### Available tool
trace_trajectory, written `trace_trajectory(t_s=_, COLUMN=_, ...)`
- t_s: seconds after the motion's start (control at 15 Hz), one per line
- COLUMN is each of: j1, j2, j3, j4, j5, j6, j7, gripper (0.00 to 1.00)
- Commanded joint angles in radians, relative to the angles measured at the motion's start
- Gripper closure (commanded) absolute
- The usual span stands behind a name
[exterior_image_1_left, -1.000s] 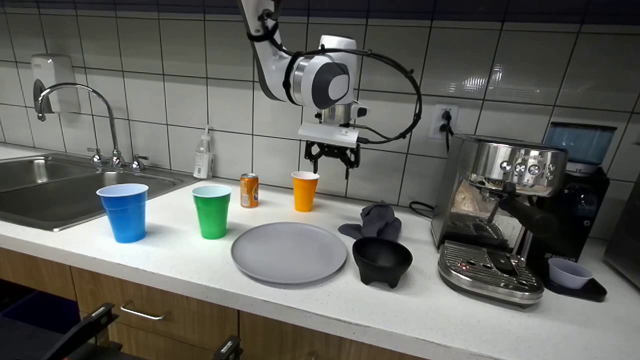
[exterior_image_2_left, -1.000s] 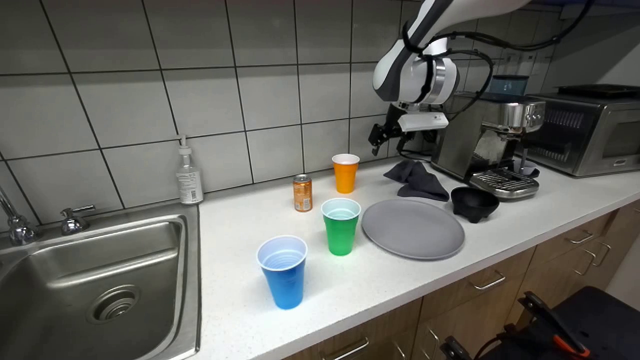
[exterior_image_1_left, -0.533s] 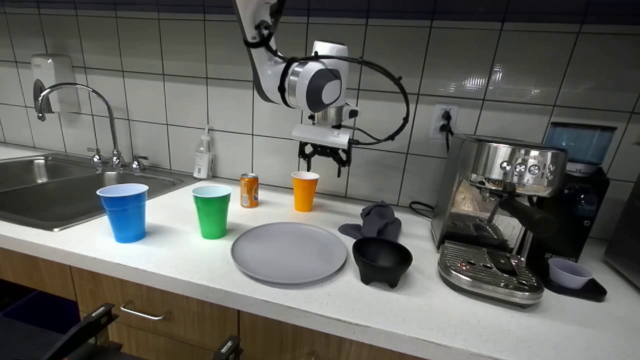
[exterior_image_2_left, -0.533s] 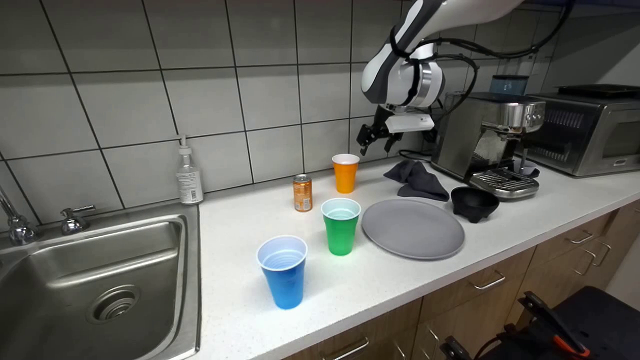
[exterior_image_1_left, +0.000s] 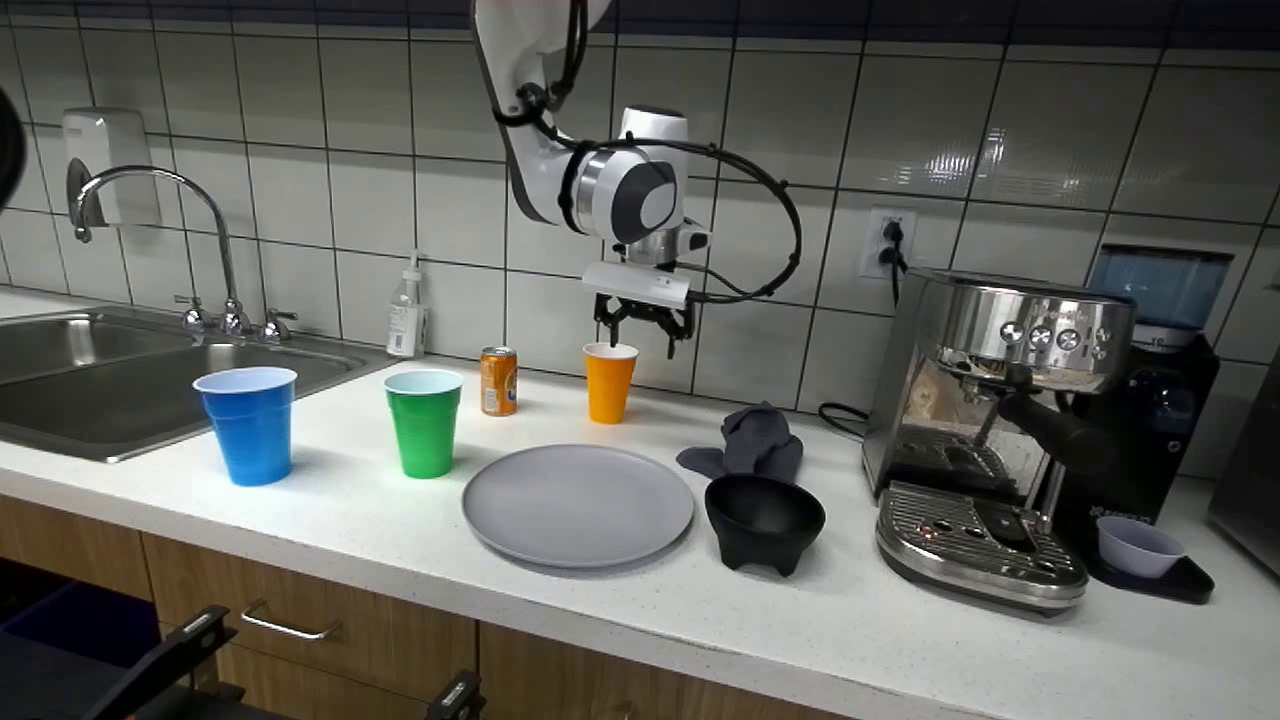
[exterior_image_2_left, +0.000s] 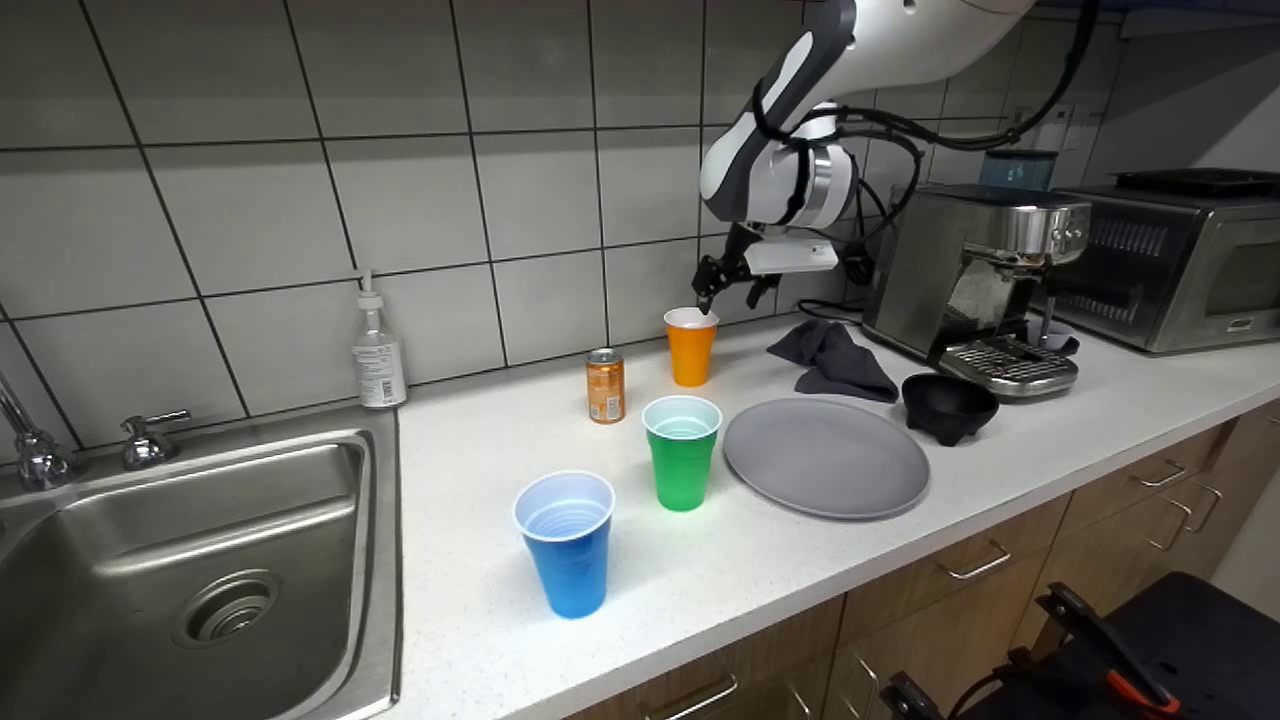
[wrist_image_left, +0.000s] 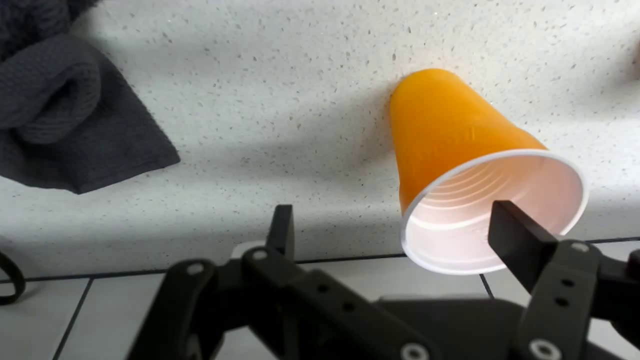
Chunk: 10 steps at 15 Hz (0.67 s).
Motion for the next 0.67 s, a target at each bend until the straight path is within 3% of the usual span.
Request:
trace_trajectory(t_s=0.0, j1=0.002, j2=0.063, j3=0.008, j4=0.099, j5=-0.022, j6=-0.035, j7=0.037, gripper=0.0)
trace_trajectory(t_s=0.6, j1=0.016, j2=0.134, j3=0.002, j4=0.187, j5=-0.031, j6=-0.064, j7=0.057, gripper=0.0)
